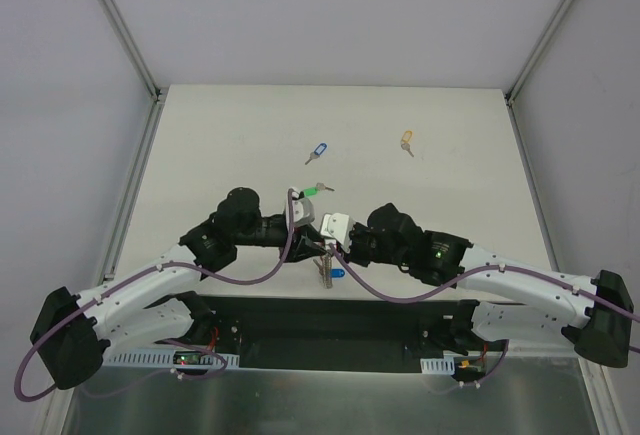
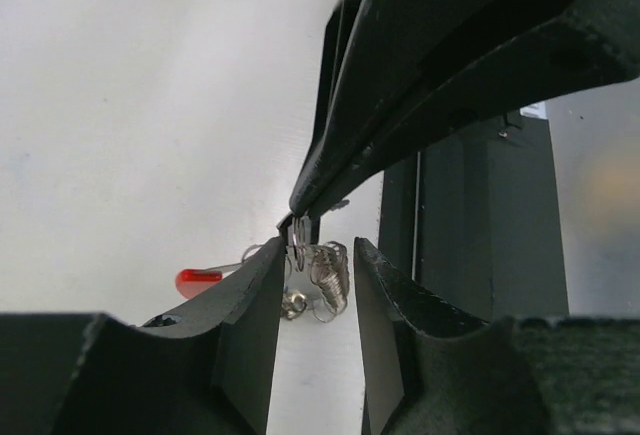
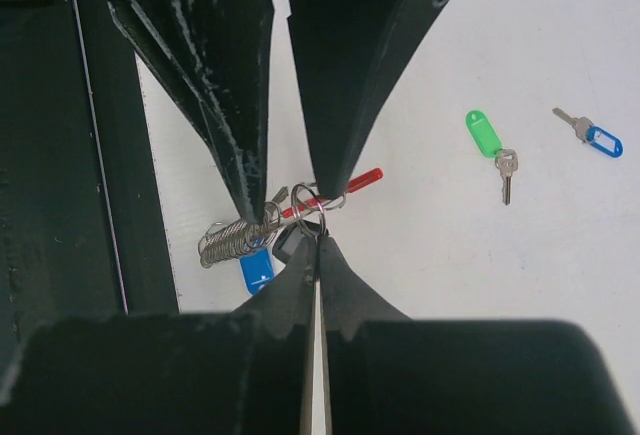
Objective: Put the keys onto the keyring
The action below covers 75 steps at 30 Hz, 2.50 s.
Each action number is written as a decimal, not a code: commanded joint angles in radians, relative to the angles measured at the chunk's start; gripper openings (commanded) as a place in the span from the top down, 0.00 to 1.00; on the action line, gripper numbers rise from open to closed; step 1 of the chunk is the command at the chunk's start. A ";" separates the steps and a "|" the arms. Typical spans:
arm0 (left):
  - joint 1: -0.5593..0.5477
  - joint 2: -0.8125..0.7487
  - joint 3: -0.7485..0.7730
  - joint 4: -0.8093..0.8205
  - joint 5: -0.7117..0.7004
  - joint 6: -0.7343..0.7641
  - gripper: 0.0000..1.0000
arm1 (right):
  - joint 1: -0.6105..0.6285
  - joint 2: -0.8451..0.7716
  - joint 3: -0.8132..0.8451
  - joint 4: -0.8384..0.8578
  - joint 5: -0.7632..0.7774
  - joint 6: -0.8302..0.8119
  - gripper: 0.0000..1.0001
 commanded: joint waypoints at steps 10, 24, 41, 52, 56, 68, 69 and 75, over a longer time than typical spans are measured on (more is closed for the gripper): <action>0.008 0.071 0.085 -0.045 0.074 0.016 0.76 | 0.002 -0.013 0.059 0.007 -0.032 -0.026 0.99; 0.008 0.063 0.074 -0.034 0.008 -0.009 1.00 | 0.002 -0.015 0.047 0.007 -0.003 -0.020 0.99; 0.040 -0.046 -0.174 0.504 -0.204 -0.349 1.00 | 0.012 -0.071 -0.130 0.223 0.044 0.172 0.76; 0.040 -0.075 -0.199 0.513 -0.180 -0.305 1.00 | -0.014 -0.211 -0.132 0.203 0.227 0.189 0.65; 0.042 -0.073 -0.185 0.518 -0.098 -0.252 1.00 | -0.124 -0.177 -0.078 0.166 -0.009 0.181 0.64; 0.040 -0.067 -0.151 0.525 0.046 -0.106 1.00 | -0.387 -0.006 0.132 -0.053 -0.725 0.132 0.63; 0.040 -0.064 -0.147 0.529 0.052 -0.101 1.00 | -0.389 0.008 0.148 -0.077 -0.741 0.117 0.63; 0.040 -0.057 -0.133 0.570 0.084 -0.098 1.00 | -0.413 0.074 0.191 -0.133 -0.823 0.077 0.63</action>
